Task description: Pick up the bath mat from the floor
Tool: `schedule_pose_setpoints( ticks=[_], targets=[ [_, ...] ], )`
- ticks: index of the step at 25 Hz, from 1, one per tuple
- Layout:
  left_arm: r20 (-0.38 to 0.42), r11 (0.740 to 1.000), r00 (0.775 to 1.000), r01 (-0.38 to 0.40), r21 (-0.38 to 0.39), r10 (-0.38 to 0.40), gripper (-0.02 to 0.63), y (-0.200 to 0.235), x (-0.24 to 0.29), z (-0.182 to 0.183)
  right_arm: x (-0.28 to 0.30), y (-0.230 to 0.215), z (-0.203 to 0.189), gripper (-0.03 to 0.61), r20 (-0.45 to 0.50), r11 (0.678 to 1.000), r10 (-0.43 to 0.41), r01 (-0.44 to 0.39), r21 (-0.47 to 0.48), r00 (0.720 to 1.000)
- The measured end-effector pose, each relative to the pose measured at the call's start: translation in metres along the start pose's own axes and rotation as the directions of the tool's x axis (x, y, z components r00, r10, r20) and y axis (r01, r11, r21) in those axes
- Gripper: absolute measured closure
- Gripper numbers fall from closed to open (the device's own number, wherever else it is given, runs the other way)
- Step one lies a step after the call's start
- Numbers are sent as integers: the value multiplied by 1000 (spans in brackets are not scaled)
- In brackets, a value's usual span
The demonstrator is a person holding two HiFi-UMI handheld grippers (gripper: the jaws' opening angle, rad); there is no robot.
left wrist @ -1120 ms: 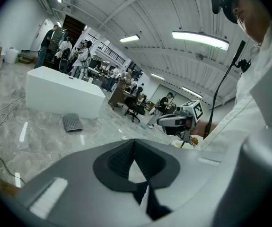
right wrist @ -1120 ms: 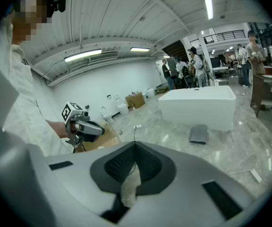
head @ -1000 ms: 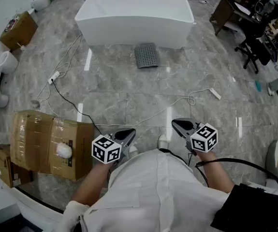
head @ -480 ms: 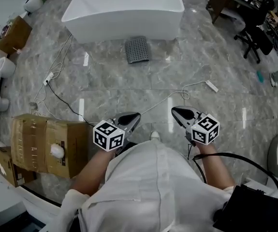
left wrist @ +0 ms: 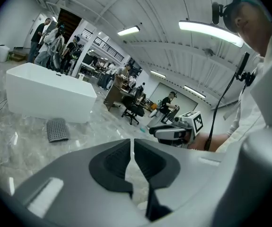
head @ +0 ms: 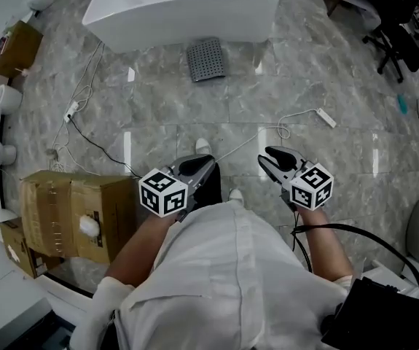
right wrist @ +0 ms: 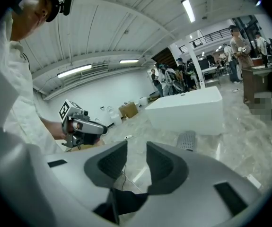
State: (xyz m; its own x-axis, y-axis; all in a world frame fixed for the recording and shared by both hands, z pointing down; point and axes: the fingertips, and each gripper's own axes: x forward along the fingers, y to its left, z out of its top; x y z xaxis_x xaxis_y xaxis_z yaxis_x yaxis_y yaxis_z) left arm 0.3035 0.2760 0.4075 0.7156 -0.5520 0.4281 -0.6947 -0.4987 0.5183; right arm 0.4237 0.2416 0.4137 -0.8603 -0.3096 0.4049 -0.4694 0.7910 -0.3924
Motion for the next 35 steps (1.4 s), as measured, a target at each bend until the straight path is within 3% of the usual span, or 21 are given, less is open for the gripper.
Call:
schedule_pose_setpoints(
  ticks=[11, 17, 22, 28, 35],
  targets=[
    [26, 999, 1000, 3, 45, -4, 607, 152, 10, 114, 137, -88, 84, 483, 18, 986, -45, 41, 160, 999],
    [1, 1000, 1000, -13, -15, 13, 609, 238, -5, 137, 220, -143, 114, 483, 55, 956, -60, 41, 289, 997],
    [-10, 998, 998, -57, -33, 57, 609, 282, -8, 154, 264, -187, 126, 483, 74, 918, -60, 26, 396, 995],
    [-51, 992, 993, -108, -60, 105, 609, 339, 8, 178, 331, -254, 121, 483, 100, 843, -54, -8, 537, 994],
    [-177, 988, 977, -135, -78, 120, 609, 411, 61, 214, 415, -354, 76, 483, 101, 702, -71, -22, 712, 992]
  ],
)
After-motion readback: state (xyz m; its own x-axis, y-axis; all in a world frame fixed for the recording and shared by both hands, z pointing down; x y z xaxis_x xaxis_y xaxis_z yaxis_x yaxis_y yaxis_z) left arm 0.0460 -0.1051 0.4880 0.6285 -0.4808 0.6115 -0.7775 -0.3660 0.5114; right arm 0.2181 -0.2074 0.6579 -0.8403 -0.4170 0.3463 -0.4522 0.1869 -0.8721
